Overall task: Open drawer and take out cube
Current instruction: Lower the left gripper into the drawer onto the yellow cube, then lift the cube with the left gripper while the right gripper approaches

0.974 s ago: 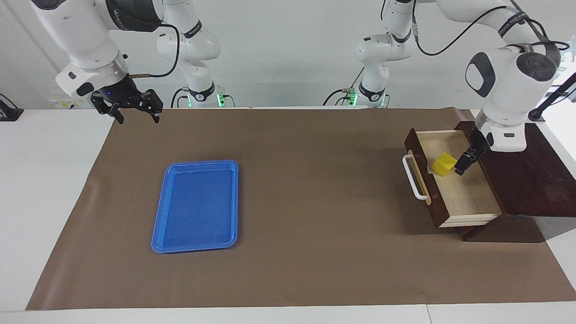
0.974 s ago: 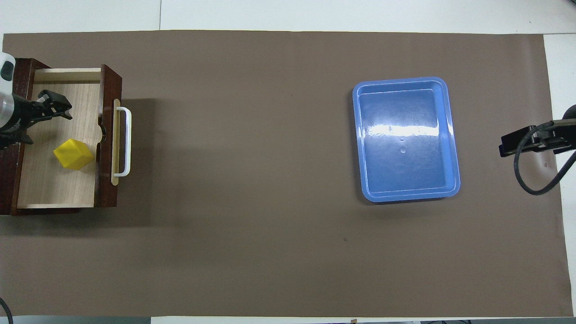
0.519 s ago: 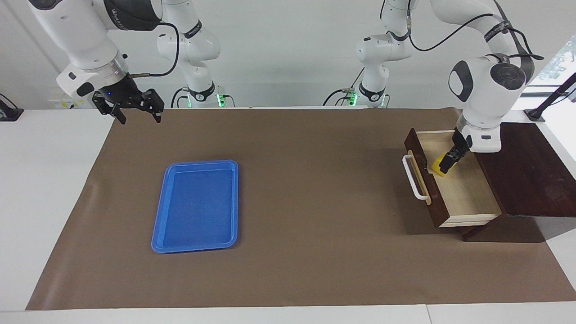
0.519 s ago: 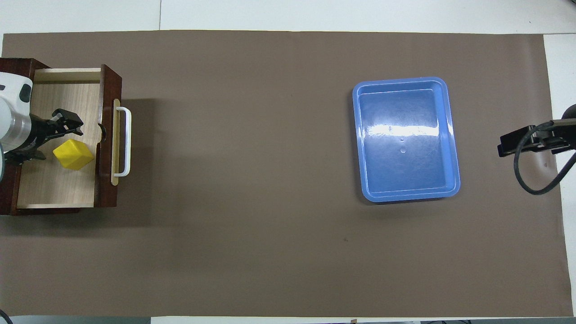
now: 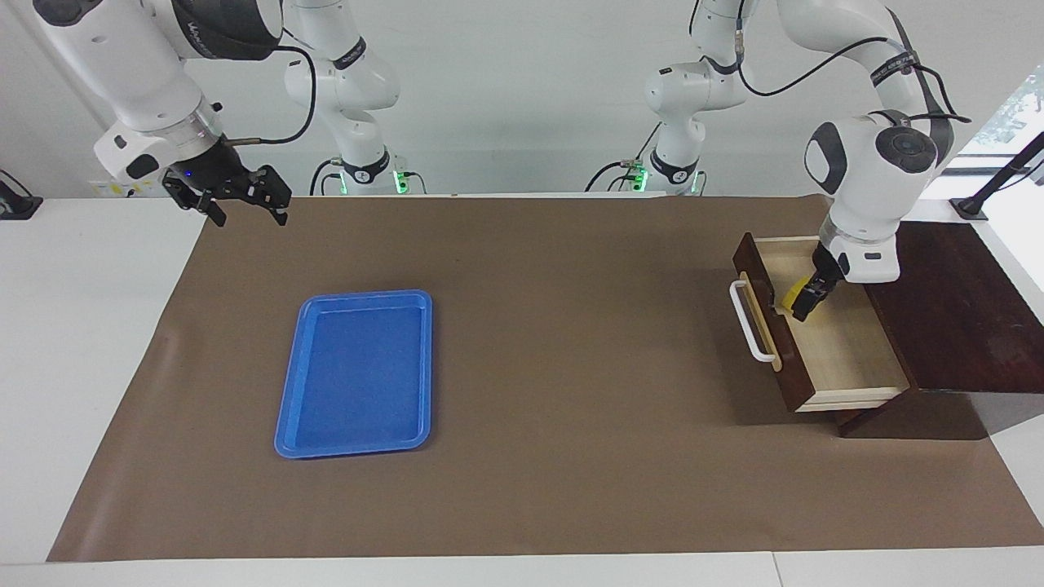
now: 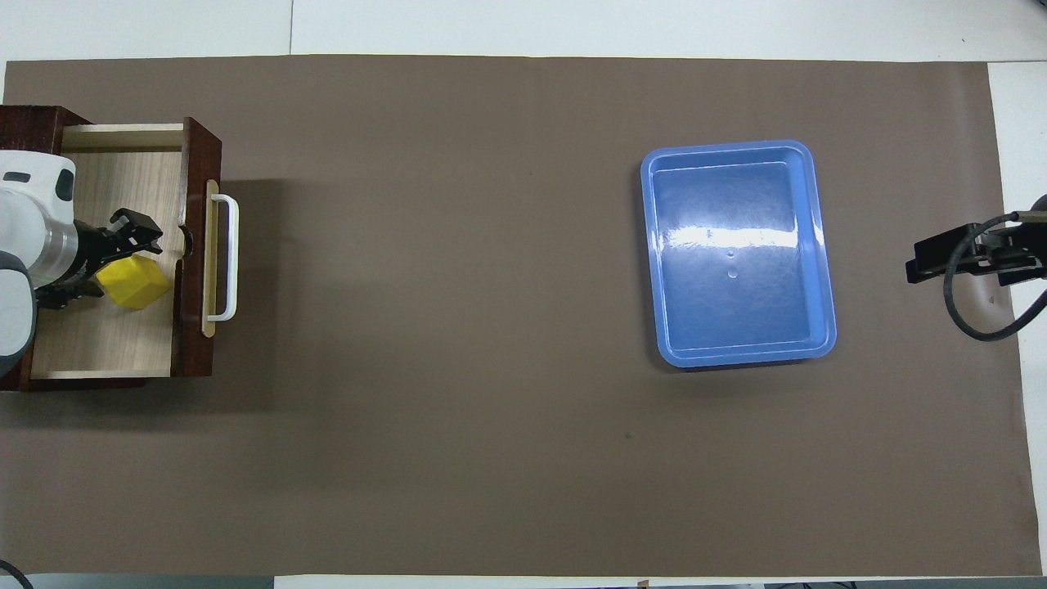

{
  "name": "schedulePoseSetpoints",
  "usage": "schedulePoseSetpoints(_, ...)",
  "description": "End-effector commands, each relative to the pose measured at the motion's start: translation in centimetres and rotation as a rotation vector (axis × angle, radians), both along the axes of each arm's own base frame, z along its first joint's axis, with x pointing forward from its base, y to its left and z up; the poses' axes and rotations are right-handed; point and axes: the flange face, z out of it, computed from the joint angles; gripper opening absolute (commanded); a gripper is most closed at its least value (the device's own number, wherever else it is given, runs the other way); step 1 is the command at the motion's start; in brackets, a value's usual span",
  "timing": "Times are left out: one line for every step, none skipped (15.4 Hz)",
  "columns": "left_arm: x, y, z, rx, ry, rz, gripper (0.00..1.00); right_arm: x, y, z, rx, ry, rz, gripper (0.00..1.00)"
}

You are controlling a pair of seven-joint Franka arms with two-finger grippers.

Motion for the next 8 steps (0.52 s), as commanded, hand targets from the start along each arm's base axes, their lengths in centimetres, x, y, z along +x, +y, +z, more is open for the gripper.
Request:
schedulePoseSetpoints(-0.5, 1.2, 0.3, -0.011, -0.017, 0.022, 0.52, -0.7, 1.0, -1.6, 0.041, 0.011, -0.117, 1.0)
schedulePoseSetpoints(-0.4, 1.0, 0.4, -0.011, -0.015, 0.023, 0.36, -0.5, 1.5, -2.1, 0.053, 0.027, -0.17, 1.0)
schedulePoseSetpoints(-0.4, 1.0, 0.4, -0.011, -0.01, 0.025, 0.18, -0.3, 2.1, -2.9, 0.067, 0.046, -0.223, 1.0)
schedulePoseSetpoints(-0.3, 1.1, 0.6, -0.012, -0.009, 0.028, 0.02, 0.1, 2.6, -3.9, 0.088, 0.073, -0.289, 1.0)
schedulePoseSetpoints(-0.2, 1.1, 0.9, -0.013, -0.011, 0.03, 0.0, 0.5, 3.8, -4.7, 0.115, 0.101, -0.345, 1.0)
schedulePoseSetpoints(0.0, 1.1, 1.2, -0.014, -0.009, 0.03, 0.0, 1.1, 5.4, -6.0, 0.135, 0.14, -0.404, 1.0)
schedulePoseSetpoints(0.4, 1.1, 1.3, -0.016, -0.002, 0.036, 0.0, 1.6, 6.3, -6.8, 0.157, 0.167, -0.473, 1.0)
schedulePoseSetpoints(1.0, 1.0, 1.9, -0.023, 0.006, 0.041, 0.0, 2.0, 7.7, -7.6, 0.179, 0.193, -0.525, 1.0)
